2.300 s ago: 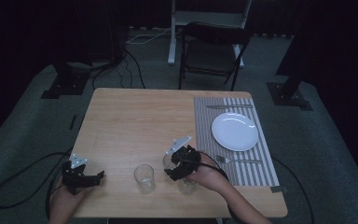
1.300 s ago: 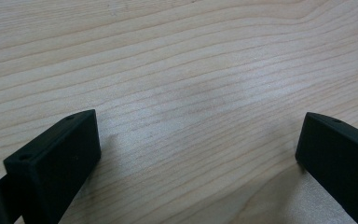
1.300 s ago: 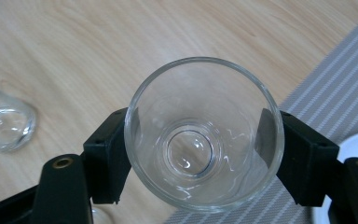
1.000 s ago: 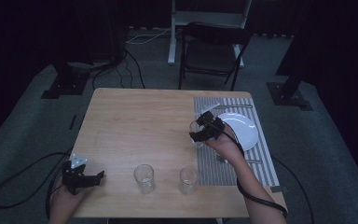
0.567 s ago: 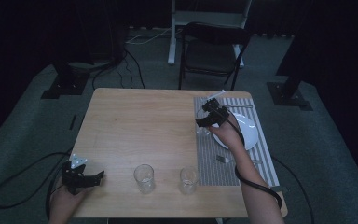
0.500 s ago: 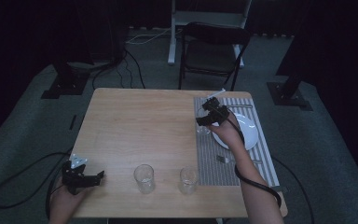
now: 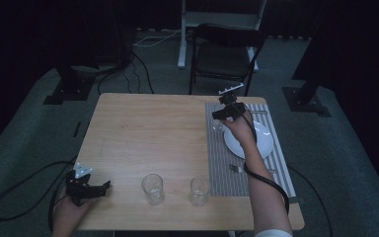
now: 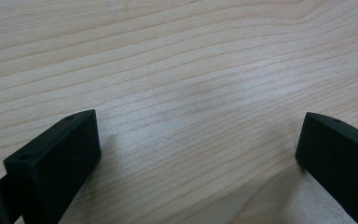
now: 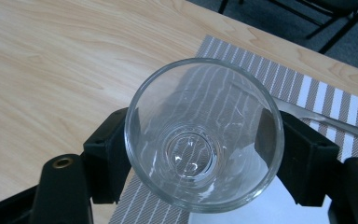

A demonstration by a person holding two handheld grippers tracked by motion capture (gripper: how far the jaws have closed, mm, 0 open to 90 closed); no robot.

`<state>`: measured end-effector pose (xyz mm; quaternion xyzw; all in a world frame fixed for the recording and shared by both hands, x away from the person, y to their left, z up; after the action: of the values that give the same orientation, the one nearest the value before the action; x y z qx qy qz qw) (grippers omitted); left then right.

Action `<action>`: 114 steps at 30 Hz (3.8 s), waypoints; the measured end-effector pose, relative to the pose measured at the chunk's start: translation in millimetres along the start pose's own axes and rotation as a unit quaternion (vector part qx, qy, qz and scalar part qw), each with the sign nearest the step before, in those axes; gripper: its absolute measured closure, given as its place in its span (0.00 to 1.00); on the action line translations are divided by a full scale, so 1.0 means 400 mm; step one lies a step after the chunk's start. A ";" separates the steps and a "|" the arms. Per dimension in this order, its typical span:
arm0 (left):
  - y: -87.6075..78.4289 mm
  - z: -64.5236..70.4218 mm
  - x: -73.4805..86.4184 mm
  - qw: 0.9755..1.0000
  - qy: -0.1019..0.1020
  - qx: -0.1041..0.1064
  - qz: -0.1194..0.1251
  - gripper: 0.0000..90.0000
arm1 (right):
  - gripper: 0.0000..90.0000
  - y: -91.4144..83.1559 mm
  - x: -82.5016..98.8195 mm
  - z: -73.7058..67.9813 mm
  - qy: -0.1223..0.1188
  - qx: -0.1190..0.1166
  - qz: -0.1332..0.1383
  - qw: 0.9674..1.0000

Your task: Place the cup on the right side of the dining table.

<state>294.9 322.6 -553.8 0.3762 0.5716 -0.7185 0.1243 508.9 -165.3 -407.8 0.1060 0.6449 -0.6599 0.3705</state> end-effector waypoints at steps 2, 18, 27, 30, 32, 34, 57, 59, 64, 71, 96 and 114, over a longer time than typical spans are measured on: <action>0.000 0.000 0.000 1.000 0.000 0.000 0.000 0.00 | 0.31 0.015 -0.002 0.005 0.008 0.006 -0.005 1.000; 0.001 0.002 0.000 1.000 -0.003 -0.002 0.001 0.00 | 0.31 0.124 -0.025 0.020 0.037 0.024 -0.018 0.999; 0.001 0.002 0.000 1.000 -0.003 -0.002 0.001 0.00 | 0.31 0.140 -0.056 0.030 0.041 0.032 -0.027 0.998; 0.001 0.002 0.000 1.000 -0.003 -0.002 0.001 0.00 | 0.31 0.149 -0.060 0.029 0.040 0.038 -0.030 0.998; 0.001 0.002 0.000 1.000 -0.003 -0.002 0.001 0.00 | 0.31 0.156 -0.058 0.030 0.042 0.037 -0.032 0.998; 0.001 0.002 0.000 1.000 -0.003 -0.002 0.001 0.00 | 0.31 0.161 -0.057 0.031 0.045 0.037 -0.034 0.998; 0.000 0.002 0.000 1.000 -0.002 -0.001 0.001 0.00 | 0.19 0.179 -0.012 0.035 0.080 0.019 -0.025 0.996; 0.000 0.002 0.000 1.000 -0.002 -0.001 0.001 0.00 | 0.19 0.174 -0.006 0.039 0.086 0.017 -0.022 0.996; 0.000 0.002 0.000 1.000 -0.002 -0.001 0.001 0.00 | 0.19 0.159 0.015 0.048 0.089 0.011 -0.021 0.996; 0.000 0.002 0.000 1.000 -0.002 -0.001 0.001 0.00 | 0.19 0.136 0.048 0.051 0.084 0.008 -0.017 0.996; 0.000 0.002 0.000 1.000 -0.002 -0.001 0.001 0.00 | 0.19 0.058 0.144 0.049 0.069 -0.025 0.005 0.997; 0.000 0.002 0.000 1.000 -0.002 -0.001 0.001 0.00 | 0.20 0.022 0.224 0.043 0.064 -0.032 0.009 0.997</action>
<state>294.6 321.8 -553.9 0.3750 0.5718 -0.7185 0.1270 457.2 -212.1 -467.7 0.1417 0.6873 -0.6272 0.3379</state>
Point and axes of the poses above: each handheld gripper's, and its own axes: y roughly forward along the jaws, x roughly out of its underside, z roughly to its right, the point moved 1 cm from there along y, roughly forward along the jaws, and after that the axes turned 6 degrees about x, right-handed, at the moved point
